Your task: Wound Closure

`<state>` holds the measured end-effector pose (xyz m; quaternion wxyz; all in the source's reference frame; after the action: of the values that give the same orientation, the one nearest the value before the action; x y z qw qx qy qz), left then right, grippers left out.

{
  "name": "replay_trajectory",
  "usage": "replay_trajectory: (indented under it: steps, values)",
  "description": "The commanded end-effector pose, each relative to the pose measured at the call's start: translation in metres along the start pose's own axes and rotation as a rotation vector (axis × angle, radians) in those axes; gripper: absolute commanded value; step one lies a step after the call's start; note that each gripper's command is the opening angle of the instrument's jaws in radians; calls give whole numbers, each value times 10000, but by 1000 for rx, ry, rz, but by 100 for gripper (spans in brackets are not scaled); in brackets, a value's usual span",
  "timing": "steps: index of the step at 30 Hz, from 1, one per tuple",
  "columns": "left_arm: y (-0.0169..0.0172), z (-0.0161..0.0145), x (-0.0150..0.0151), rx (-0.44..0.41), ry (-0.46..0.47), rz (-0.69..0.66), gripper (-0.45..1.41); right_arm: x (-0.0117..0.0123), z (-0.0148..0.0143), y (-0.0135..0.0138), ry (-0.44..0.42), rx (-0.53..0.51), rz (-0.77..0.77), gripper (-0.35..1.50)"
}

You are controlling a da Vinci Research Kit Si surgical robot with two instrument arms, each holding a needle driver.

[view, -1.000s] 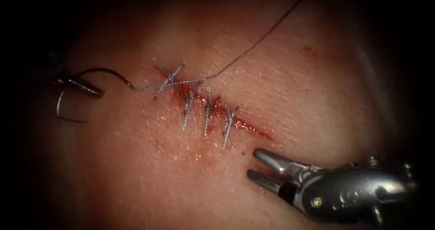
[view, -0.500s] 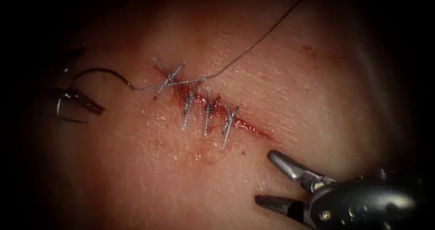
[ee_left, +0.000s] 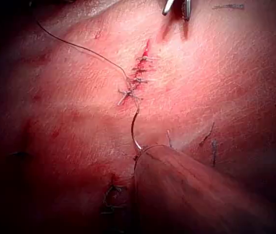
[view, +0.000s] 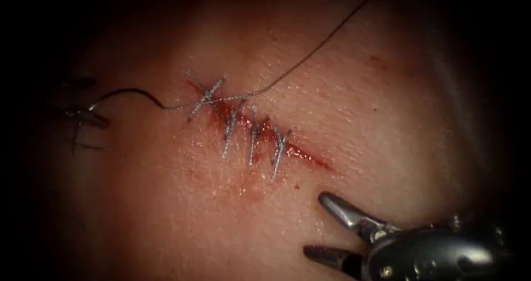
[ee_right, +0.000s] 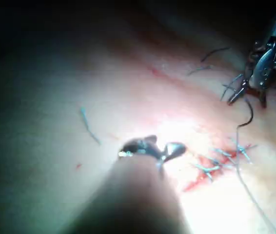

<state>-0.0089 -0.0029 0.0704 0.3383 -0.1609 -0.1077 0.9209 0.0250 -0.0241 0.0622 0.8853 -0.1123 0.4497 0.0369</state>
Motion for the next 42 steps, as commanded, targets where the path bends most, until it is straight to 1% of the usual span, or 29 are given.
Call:
replay_trajectory:
  steps: [1,4,7,9,13,17,19,26,29,30,31,32,37,38,39,42]
  values:
    - [6,7,0,-1,-2,2,-45,1,5,-10,1,3,2,81]
    - [11,-1,8,-6,-4,10,-45,1,5,-10,1,2,2,81]
    - [16,-11,17,-9,22,12,-45,0,5,-10,-1,5,1,81]
    - [18,-15,23,-15,43,2,-45,0,4,-10,1,3,2,76]
    - [18,-22,35,-37,117,-12,-45,1,1,-7,17,-16,10,74]
    - [17,-29,51,-52,221,-30,-45,2,0,-6,14,-25,15,76]
    - [18,-33,56,-54,256,-21,-45,1,0,-6,14,-29,16,76]
    - [35,-50,85,-91,387,-44,-45,1,-1,-4,18,-44,21,74]
    - [49,-56,96,-109,425,-47,-45,2,-5,0,42,-71,31,78]
    - [49,-56,96,-109,425,-47,-45,2,-5,0,42,-71,31,78]
    - [51,-57,98,-114,435,-48,-45,3,-5,1,50,-81,53,81]
    - [54,-61,102,-123,463,-47,-45,4,-6,2,61,-94,69,89]
    - [55,-68,106,-142,498,-43,-45,7,-9,5,78,-110,95,91]
    - [63,-66,110,-161,523,-39,-45,9,-11,10,98,-137,117,91]
    - [63,-66,110,-161,523,-39,-45,9,-11,10,98,-137,117,91]
    - [81,-58,120,-204,557,-59,-45,14,-14,16,118,-180,158,91]
